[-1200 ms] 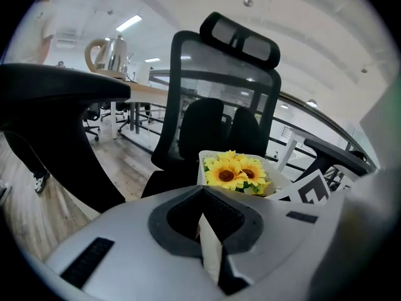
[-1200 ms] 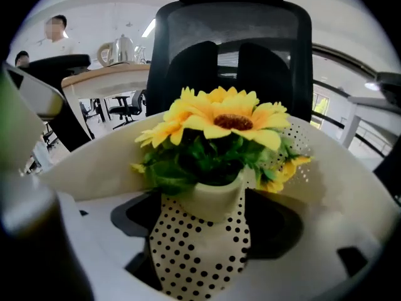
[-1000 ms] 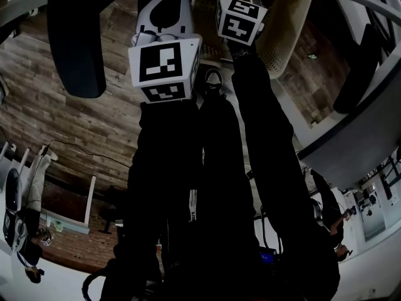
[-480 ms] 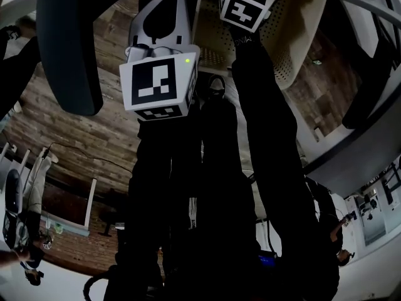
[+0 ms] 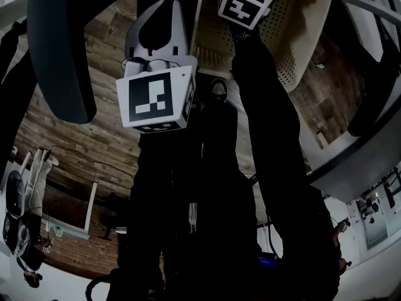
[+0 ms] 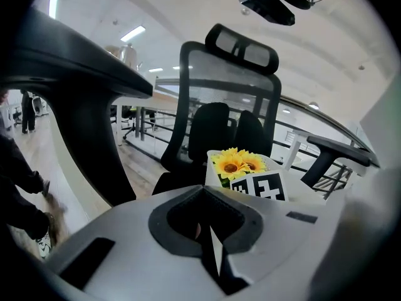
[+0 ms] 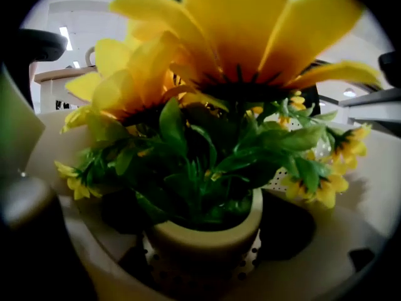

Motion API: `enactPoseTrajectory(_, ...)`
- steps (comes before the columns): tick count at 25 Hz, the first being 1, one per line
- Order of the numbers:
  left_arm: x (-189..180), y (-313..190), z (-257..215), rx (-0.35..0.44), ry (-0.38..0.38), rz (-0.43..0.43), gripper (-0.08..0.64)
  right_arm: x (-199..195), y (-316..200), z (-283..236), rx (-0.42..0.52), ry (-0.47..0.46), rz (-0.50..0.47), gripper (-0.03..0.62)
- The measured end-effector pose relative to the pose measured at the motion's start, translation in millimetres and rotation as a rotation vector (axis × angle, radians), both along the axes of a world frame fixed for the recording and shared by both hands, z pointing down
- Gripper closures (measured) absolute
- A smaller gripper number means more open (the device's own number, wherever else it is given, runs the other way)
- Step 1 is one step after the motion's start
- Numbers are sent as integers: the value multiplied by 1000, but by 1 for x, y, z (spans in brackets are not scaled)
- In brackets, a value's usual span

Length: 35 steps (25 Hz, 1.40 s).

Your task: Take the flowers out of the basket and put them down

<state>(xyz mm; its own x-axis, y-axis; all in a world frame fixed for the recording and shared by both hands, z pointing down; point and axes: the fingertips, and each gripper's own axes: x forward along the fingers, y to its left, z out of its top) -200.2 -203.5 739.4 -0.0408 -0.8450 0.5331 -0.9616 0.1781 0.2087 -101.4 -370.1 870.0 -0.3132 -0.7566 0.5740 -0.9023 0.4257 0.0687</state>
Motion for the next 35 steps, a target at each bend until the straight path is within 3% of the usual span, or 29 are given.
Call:
enactPoseTrajectory(11, -6, 19, 11, -15, -1, -32, 560, 1, -21, 9, 16, -9, 61, 61)
enactPoseTrajectory(21, -7, 15, -8, -3, -13, -42, 560, 7, -4, -13, 27, -25, -132, 63)
enactPoseTrajectory(28, -1, 13, -36, 17, -33, -27, 560, 4, 20, -67, 74, -64, -168, 63)
enactPoseTrajectory(35, 12, 15, -97, 39, -44, -21, 560, 19, 43, -165, 101, -142, -130, 63)
